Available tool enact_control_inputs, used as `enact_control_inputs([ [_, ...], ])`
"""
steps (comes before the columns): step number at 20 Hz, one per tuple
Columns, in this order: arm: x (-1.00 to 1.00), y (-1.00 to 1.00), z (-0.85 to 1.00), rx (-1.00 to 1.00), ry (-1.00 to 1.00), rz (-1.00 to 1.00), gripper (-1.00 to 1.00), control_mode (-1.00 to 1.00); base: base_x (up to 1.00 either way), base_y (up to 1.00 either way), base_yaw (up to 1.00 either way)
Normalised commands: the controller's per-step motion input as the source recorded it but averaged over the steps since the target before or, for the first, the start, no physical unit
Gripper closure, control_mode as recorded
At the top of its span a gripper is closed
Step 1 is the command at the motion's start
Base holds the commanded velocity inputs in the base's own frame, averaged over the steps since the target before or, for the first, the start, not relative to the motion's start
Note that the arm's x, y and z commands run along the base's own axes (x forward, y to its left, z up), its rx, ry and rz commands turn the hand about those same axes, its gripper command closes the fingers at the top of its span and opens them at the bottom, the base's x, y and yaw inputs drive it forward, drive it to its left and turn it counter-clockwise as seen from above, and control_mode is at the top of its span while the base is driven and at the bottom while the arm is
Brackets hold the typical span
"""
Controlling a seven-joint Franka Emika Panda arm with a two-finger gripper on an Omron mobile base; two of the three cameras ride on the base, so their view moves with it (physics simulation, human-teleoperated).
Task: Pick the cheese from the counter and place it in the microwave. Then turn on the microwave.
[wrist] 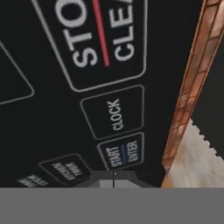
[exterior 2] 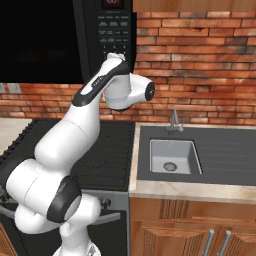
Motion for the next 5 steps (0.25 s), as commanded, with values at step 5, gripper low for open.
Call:
enact_control_inputs([
  [5, 0.34, -0.09, -0.17, 0.08, 0.07, 0.0, 1.0, -1.0, 0.0, 0.0, 0.0],
])
